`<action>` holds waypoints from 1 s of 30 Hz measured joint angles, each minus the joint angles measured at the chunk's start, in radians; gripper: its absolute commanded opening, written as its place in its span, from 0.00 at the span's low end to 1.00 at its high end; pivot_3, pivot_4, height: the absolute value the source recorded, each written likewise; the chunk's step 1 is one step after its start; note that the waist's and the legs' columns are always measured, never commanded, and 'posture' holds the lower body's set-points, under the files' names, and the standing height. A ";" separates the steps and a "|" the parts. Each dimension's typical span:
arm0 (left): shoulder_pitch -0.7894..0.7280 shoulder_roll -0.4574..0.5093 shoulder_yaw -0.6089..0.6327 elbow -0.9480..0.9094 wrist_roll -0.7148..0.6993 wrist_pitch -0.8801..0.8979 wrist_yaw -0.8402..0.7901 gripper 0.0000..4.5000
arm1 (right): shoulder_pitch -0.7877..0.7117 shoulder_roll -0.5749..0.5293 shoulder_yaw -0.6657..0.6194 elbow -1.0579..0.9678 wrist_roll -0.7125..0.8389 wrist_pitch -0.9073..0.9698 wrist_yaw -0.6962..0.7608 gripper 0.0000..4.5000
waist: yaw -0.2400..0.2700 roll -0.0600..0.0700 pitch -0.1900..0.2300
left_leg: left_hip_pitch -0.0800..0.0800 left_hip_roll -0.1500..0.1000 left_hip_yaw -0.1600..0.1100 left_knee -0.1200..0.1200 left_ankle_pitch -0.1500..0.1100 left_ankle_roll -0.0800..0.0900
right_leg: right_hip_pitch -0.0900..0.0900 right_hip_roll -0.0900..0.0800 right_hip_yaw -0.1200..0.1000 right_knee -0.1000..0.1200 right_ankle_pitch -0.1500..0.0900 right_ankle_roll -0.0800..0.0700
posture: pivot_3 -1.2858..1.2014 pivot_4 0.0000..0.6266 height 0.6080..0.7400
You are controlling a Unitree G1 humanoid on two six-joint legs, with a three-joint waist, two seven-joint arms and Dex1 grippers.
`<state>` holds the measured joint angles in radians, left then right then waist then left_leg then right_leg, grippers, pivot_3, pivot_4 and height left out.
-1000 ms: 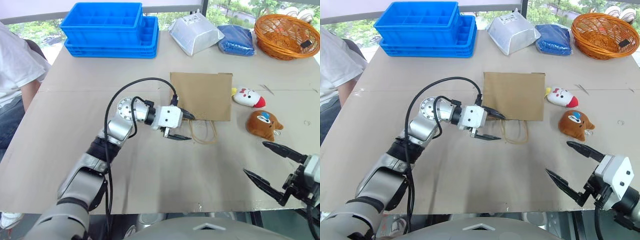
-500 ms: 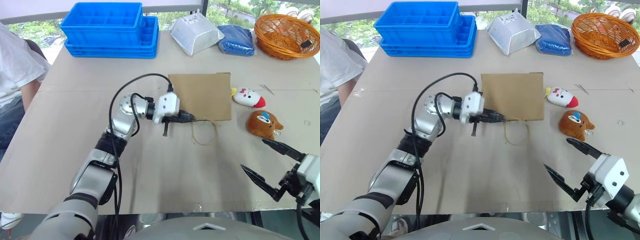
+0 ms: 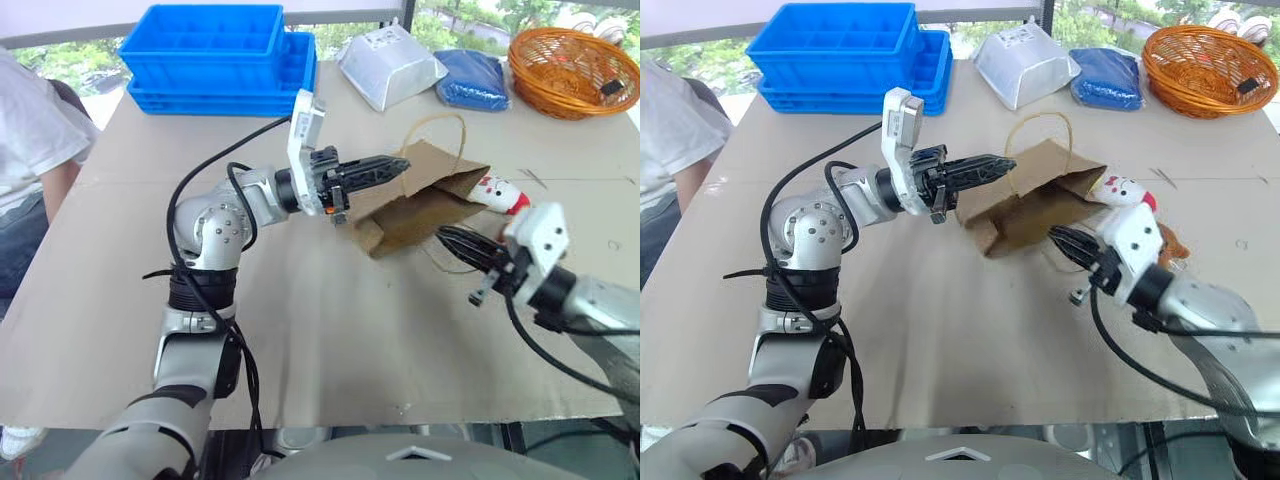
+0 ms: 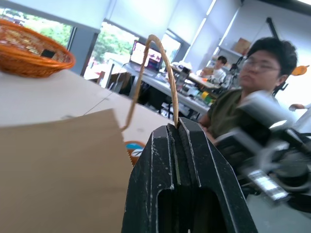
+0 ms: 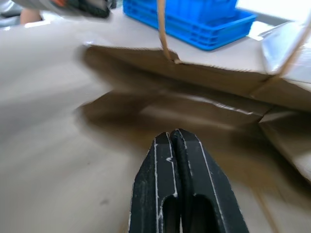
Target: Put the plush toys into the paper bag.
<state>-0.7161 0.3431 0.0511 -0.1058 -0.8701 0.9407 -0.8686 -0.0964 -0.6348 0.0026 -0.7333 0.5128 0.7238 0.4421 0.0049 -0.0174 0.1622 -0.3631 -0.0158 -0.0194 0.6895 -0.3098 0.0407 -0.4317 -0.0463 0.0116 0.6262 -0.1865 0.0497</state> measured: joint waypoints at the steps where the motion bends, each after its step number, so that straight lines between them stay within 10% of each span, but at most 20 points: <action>1: 0.004 0.002 0.004 -0.012 -0.008 0.010 0.010 0.00 | -0.037 0.009 0.023 0.027 -0.015 0.014 -0.011 0.02 | 0.000 0.000 0.000 | 0.000 0.000 0.000 0.000 0.000 0.000 | 0.000 0.000 0.000 0.000 0.000 0.000 | 0.52 0.24 1.00; 16: 0.071 -0.073 0.100 -0.121 -0.170 0.077 0.258 0.00 | -0.327 0.095 0.436 0.416 -0.284 -0.121 0.128 0.02 | -0.015 0.000 0.000 | -0.001 -0.001 -0.002 -0.001 0.000 -0.001 | -0.001 -0.001 0.000 0.000 0.000 0.000 | 0.52 0.24 1.00; 30: 0.138 -0.014 0.157 -0.159 -0.194 0.021 0.311 0.00 | -0.280 0.120 0.461 0.586 -0.392 -0.361 0.313 0.02 | -0.017 0.000 0.000 | 0.000 -0.002 -0.002 -0.001 0.001 -0.002 | -0.001 -0.001 0.001 0.000 0.000 0.000 | 0.52 0.24 1.00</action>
<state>-0.5782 0.3288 0.2084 -0.2651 -1.0636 0.9616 -0.5573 -0.3762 -0.5149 0.4637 -0.1469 0.1209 0.3629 0.7556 -0.0126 -0.0174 0.1623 -0.3633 -0.0175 -0.0212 0.6882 -0.3088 0.0387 -0.4326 -0.0473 0.0121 0.6260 -0.1861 0.0494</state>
